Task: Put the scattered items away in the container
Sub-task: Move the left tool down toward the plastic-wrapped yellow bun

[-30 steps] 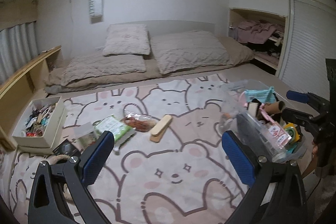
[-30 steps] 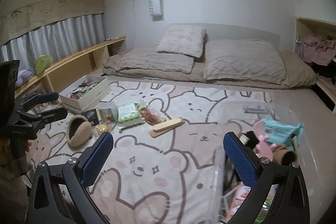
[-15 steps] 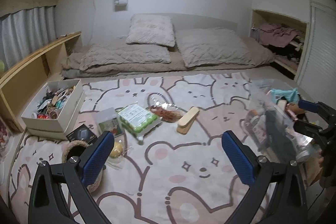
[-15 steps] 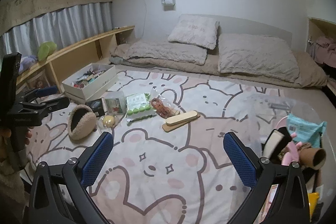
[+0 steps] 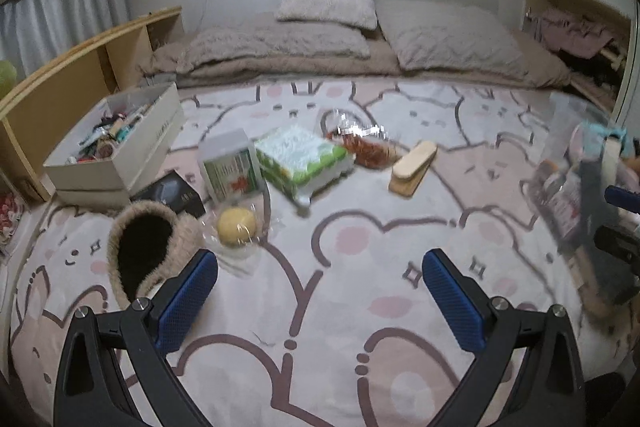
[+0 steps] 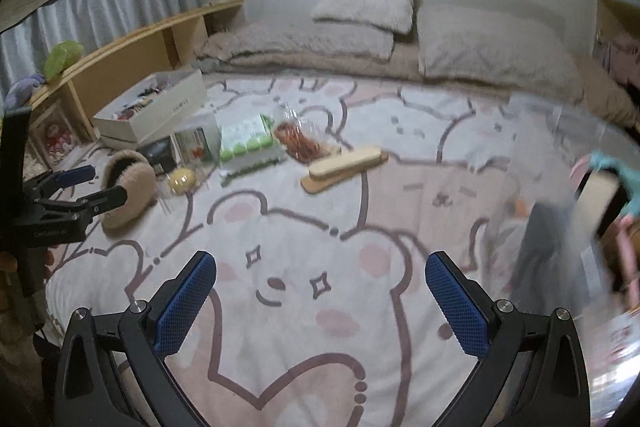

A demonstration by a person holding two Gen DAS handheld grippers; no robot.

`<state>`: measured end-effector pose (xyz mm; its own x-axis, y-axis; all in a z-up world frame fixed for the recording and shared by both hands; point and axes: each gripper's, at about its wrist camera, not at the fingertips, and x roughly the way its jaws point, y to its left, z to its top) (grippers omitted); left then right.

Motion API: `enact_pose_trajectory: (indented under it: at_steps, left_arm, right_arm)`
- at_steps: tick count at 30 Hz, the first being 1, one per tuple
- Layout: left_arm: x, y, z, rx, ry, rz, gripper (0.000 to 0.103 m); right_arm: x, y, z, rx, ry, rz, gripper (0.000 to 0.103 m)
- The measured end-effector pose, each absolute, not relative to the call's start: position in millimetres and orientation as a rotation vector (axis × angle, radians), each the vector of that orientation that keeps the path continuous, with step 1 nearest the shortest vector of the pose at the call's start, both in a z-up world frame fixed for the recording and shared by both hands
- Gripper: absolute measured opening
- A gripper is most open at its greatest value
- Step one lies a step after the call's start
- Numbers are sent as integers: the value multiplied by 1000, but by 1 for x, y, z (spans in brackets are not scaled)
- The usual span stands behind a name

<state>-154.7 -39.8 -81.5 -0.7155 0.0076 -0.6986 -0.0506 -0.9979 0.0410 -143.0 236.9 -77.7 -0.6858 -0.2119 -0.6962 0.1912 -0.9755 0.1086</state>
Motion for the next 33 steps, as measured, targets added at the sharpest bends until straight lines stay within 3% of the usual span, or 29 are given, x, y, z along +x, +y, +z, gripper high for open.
enact_pose_trajectory:
  at_steps: [14,19,28,33]
  left_arm:
    - [-183,-43,-162,-1360,112,2886,103]
    - [-185,-51,-183,-1340,210,3021,103]
    - [-196,-61,-226,-1447,342,3032,103]
    - [-200,-77,-232,-1508,176,2968,103]
  right_arm:
    - [-174,240,-173,1355,-242,-2626,103]
    - [-179,237,-205,1425,-357,-2561,103]
    - [-176,221,-223,1395,-187,-2641,103]
    - [-177,205,-231,1421,13,-2691,103]
